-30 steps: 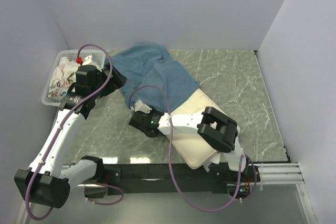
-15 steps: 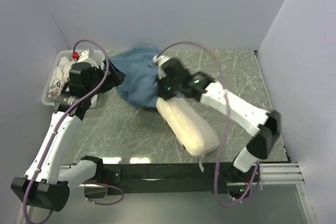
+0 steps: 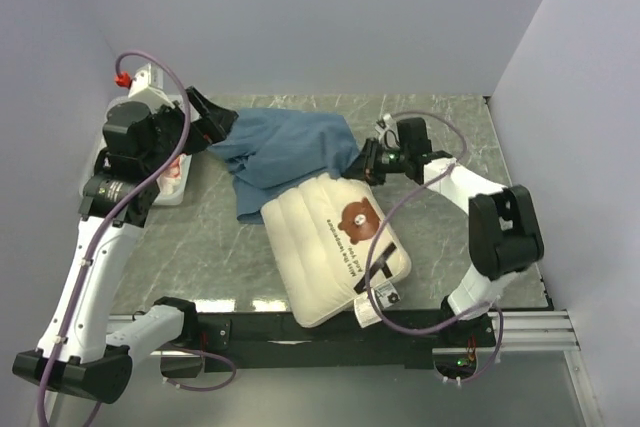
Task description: Put the pillow into the pillowcase
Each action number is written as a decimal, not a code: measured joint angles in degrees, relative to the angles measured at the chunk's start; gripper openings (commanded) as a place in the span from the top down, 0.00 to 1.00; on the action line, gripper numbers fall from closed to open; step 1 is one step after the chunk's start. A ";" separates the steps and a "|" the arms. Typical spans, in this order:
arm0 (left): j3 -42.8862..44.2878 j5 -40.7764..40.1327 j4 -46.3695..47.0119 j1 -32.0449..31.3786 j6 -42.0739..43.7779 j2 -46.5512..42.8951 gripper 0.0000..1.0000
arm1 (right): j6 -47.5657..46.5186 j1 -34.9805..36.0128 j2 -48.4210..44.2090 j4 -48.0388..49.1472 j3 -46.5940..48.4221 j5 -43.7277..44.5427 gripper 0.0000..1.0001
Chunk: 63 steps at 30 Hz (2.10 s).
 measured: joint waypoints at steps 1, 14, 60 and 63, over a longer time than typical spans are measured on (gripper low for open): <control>-1.49 0.13 0.70 -0.13 -0.07 0.00 0.01 | 0.42 -2.05 2.38 1.51 -2.08 0.15 0.46; -28.85 -12.31 6.58 -14.12 -4.59 4.61 0.22 | -4.15 -2.32 -10.67 -7.45 -7.58 30.25 0.18; -11.19 -18.10 4.92 -21.31 -2.38 26.75 0.21 | -10.64 0.76 25.42 -23.17 45.40 53.59 0.13; -9.01 -18.86 4.72 -22.21 -1.53 28.72 0.26 | -10.51 2.75 19.76 -22.67 36.65 52.72 0.14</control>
